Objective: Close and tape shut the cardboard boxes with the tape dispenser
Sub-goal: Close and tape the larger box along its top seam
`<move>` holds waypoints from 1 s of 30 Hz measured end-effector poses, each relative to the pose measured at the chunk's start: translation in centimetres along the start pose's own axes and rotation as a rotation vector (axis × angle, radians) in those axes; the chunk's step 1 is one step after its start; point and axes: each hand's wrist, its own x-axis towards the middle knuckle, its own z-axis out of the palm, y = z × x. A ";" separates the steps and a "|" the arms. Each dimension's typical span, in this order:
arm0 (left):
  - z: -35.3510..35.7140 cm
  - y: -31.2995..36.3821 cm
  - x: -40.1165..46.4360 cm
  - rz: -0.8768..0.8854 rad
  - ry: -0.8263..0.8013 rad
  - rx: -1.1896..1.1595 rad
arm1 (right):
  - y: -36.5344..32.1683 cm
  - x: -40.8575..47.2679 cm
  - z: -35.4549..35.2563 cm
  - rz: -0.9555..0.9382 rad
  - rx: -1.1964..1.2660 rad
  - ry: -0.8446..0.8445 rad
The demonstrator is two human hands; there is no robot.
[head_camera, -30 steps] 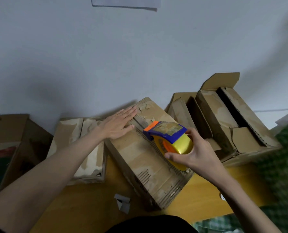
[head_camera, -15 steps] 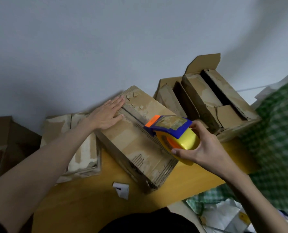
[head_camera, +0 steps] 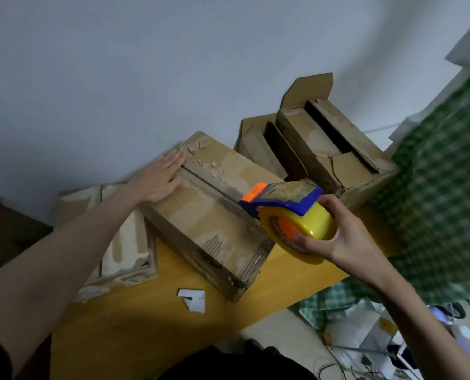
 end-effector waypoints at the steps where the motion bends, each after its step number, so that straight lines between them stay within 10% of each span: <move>1: 0.0 -0.1 0.0 0.006 0.000 -0.010 | 0.1 -0.1 0.0 -0.006 -0.001 -0.005; 30: 0.2 4.5 0.6 -0.176 0.056 -0.189 | 3.3 -5.2 -3.8 -0.034 0.107 0.189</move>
